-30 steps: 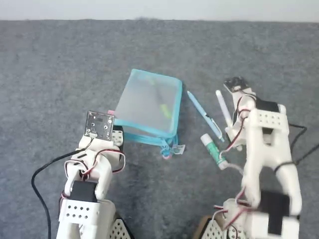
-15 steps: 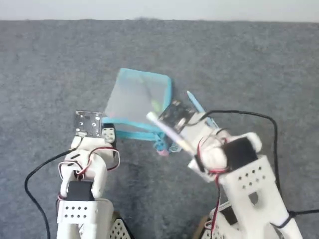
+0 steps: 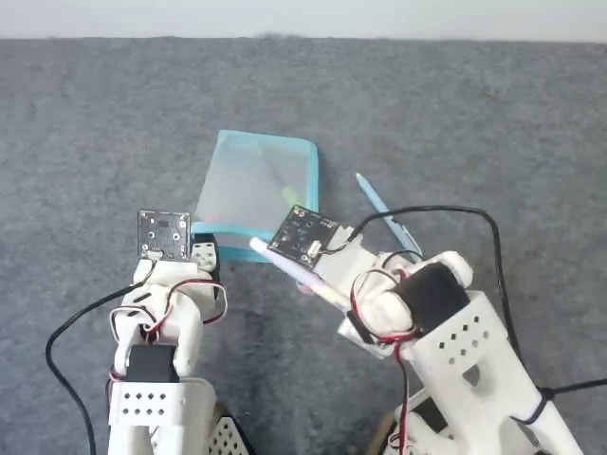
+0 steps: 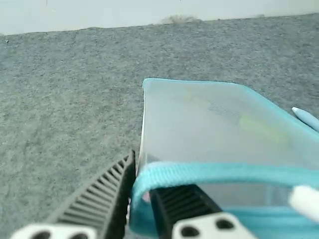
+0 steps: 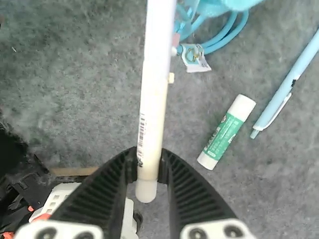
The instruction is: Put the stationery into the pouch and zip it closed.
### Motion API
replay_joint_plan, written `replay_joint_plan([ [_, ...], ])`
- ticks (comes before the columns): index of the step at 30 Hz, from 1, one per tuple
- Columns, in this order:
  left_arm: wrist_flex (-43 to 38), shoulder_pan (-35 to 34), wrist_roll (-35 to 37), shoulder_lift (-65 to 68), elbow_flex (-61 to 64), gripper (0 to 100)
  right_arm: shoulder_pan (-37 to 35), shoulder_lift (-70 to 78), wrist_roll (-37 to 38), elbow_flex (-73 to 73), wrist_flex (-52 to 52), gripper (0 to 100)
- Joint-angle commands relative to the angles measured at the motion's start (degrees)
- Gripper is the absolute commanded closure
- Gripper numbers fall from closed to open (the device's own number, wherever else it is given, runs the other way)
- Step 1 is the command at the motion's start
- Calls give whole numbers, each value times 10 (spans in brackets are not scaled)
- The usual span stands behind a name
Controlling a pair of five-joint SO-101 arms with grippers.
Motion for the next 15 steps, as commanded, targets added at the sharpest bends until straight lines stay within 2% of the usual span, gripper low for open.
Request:
replay_joint_plan([
  [1, -8, 4, 7, -7, -37, 988, -4, 9, -7, -33, 13, 991],
  [8, -6, 56, 5, -9, -31, 988, 3, 103, -21, -59, -33, 991],
  [15, -5, 120, -35, -10, -19, 988, 51, 258, -73, -222, -29, 991],
])
